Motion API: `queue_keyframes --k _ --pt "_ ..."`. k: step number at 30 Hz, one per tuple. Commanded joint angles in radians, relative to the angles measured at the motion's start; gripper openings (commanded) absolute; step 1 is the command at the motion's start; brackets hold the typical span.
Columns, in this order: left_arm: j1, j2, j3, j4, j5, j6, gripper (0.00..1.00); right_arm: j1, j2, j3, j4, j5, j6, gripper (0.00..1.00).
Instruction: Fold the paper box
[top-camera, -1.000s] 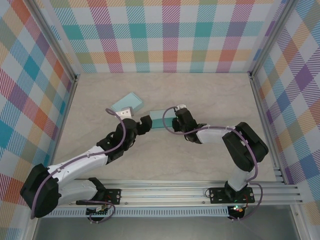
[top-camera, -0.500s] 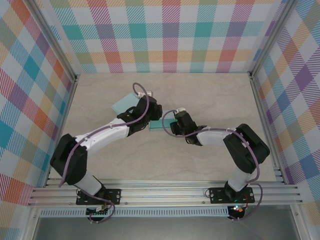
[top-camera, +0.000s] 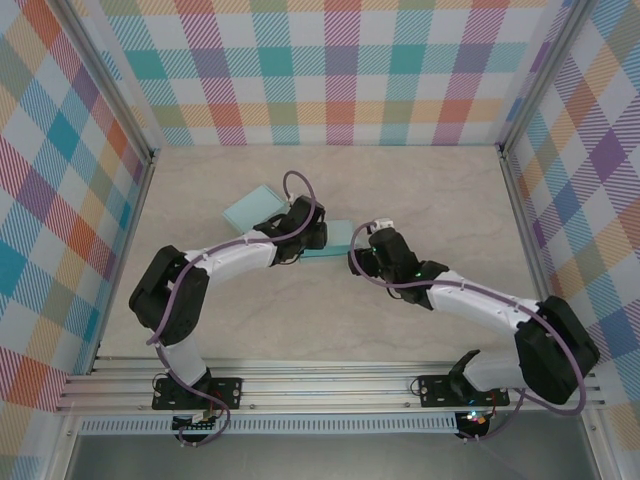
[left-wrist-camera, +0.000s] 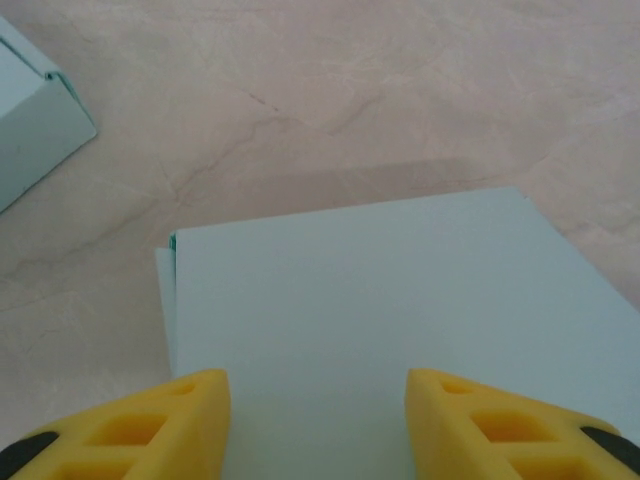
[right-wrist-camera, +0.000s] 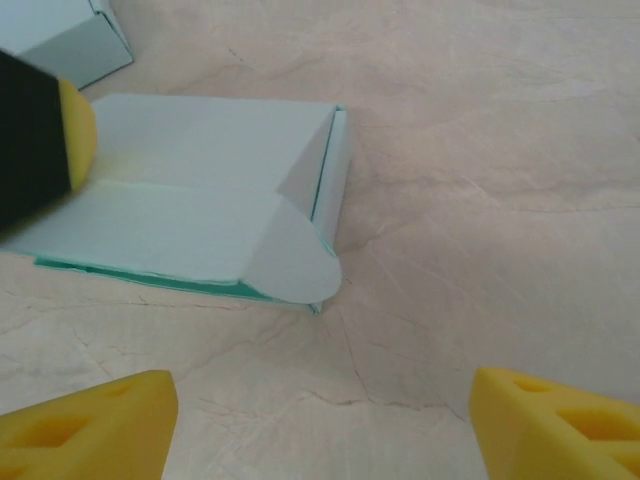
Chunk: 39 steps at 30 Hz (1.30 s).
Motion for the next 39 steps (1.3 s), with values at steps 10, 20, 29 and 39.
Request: queue_keyframes --k 10,20,29,39 --pt "0.003 0.055 -0.15 0.168 -0.045 -0.023 0.42 -0.108 0.106 0.207 -0.192 -0.098 0.145 0.81" --pt "-0.001 -0.04 -0.146 0.156 -0.034 -0.023 0.42 -0.168 0.376 0.369 -0.17 -0.291 0.095 0.79" --pt "0.025 -0.135 -0.092 -0.022 -0.156 -0.007 0.43 -0.237 0.491 0.391 -0.113 -0.493 0.093 0.77" --pt "0.109 -0.03 -0.088 -0.014 -0.03 -0.016 0.44 -0.248 0.567 0.345 -0.061 -0.541 0.099 0.59"
